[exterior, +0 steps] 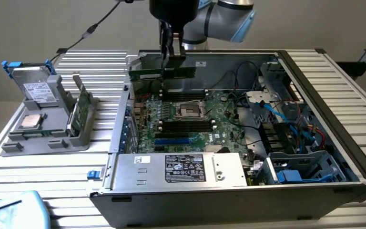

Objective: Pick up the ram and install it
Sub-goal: 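Pick up the ram and move it above insertion slot, then insert the ram into the slot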

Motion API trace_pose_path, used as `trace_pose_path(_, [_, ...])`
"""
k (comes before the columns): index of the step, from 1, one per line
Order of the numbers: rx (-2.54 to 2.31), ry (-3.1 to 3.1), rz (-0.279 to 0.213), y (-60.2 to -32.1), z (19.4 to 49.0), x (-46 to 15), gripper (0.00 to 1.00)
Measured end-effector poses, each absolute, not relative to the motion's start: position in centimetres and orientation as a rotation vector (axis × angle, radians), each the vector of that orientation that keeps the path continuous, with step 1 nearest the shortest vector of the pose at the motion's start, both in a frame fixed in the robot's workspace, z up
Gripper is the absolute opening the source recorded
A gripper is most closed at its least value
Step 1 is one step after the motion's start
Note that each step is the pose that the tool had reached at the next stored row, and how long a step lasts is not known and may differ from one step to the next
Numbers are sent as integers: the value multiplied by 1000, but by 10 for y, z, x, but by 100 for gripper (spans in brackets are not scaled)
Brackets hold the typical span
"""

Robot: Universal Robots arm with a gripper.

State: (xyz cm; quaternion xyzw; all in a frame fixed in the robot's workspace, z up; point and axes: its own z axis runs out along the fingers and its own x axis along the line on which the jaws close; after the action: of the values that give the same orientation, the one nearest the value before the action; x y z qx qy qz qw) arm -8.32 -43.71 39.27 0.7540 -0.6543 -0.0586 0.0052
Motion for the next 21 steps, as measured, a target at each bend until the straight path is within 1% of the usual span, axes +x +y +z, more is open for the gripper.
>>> trace_pose_path(8, [2323, -2106, -172, -437, 393, -82, 14])
trace_pose_path(21, [2268, -2171, -171, -437, 393, -77, 14])
